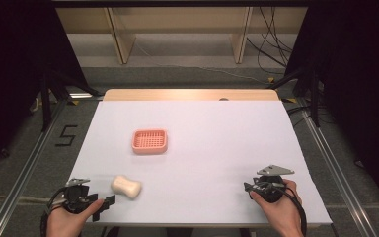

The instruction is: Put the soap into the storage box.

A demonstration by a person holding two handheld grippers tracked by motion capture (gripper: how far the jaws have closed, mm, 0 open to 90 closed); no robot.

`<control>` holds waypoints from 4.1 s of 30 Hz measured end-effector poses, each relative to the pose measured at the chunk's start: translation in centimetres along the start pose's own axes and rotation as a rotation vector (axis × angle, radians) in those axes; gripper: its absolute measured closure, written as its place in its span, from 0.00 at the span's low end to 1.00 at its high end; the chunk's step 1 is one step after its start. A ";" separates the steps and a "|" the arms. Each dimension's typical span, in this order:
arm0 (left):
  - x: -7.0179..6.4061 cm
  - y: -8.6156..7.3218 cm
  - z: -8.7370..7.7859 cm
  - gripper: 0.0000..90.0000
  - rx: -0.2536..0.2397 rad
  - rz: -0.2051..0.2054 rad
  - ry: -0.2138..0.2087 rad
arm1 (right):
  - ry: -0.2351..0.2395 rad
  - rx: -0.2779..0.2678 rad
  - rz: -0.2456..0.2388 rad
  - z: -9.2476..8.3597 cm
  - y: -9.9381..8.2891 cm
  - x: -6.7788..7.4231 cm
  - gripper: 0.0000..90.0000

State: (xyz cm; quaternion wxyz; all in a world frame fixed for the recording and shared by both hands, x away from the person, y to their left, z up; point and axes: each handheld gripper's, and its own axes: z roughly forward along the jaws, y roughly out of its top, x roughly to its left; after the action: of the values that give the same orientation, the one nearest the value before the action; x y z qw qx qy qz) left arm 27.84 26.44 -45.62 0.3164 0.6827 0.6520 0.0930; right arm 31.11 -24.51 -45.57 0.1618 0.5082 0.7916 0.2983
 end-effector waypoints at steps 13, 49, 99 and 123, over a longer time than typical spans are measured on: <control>-0.2 3.9 1.6 0.31 0.138 -0.104 -0.051 | -0.004 0.013 -0.009 0.0 -0.1 0.1 0.65; -1.0 5.3 3.0 0.31 0.222 -0.179 -0.051 | 0.001 0.029 -0.022 0.4 -0.1 -0.1 0.63; -0.3 6.3 4.7 0.99 0.280 0.079 0.008 | 0.011 0.057 -0.029 0.6 -0.2 -0.1 0.62; -3.0 8.9 4.1 0.52 0.254 -0.011 -0.002 | 0.018 0.050 -0.018 0.7 -0.3 -0.1 0.60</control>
State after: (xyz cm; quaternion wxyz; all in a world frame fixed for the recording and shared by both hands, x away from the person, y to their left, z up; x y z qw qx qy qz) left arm 37.09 22.77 -43.07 0.2284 0.7137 0.6621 0.0073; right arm 31.35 -24.51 -46.27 0.1444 0.5022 0.8048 0.2816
